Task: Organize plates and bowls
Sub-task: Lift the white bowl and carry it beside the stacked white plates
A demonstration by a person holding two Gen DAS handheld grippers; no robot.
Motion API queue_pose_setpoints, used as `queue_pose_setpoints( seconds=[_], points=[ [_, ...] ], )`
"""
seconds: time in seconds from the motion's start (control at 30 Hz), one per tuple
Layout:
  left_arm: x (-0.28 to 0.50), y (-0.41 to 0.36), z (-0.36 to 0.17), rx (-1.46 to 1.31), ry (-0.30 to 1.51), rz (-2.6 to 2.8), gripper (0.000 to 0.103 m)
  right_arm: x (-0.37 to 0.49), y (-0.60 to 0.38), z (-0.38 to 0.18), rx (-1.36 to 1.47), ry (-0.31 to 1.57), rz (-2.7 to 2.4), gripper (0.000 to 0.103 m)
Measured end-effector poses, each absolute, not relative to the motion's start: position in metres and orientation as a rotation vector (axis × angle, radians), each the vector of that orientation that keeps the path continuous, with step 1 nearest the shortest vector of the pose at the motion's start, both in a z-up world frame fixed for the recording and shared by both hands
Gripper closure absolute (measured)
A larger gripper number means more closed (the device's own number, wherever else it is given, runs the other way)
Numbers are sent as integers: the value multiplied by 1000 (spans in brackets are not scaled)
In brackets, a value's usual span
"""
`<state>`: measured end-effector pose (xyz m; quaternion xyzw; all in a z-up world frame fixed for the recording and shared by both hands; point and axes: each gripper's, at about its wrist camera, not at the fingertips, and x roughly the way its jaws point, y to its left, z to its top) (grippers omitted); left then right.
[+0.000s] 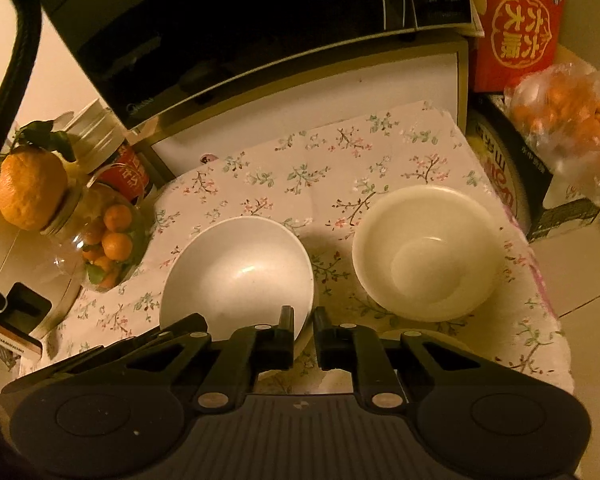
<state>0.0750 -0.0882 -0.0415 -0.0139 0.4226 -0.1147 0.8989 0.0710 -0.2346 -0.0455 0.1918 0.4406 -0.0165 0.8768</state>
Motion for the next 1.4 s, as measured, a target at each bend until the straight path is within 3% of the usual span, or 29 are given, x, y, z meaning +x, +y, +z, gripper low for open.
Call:
queue_pose_setpoints(
  seconds=[0.87, 1.4],
  points=[
    [-11, -69, 5, -31, 750, -259, 94, -24, -221, 7, 383, 805, 21, 91],
    [-63, -60, -33, -47, 943, -301, 92, -79, -216, -15, 334, 921, 43, 89]
  ],
)
